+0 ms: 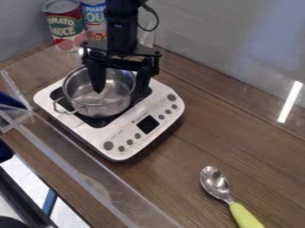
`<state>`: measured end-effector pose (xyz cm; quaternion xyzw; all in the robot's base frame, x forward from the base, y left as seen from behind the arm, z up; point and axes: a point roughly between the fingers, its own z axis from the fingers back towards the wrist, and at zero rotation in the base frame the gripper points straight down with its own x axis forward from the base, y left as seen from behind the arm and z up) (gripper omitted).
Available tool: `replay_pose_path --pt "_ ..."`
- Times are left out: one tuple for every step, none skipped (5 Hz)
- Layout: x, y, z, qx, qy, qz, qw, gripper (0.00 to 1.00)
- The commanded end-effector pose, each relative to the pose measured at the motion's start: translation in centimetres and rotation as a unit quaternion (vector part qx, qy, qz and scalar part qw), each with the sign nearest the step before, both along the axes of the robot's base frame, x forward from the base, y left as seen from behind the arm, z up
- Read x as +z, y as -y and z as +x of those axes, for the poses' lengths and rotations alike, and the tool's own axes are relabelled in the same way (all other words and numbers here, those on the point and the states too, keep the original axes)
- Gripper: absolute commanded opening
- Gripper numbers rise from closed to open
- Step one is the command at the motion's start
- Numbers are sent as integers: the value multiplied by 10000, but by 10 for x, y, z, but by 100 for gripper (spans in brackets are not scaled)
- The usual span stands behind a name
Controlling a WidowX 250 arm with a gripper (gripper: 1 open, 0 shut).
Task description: Remove silver pot from the white and black stove top and place it on the table
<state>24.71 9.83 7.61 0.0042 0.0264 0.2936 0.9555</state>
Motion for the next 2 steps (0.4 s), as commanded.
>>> replay_pose_path --pt "20 -2 13 178 276 116 9994 100" --pt "21 0 19 351 284 77 9990 100"
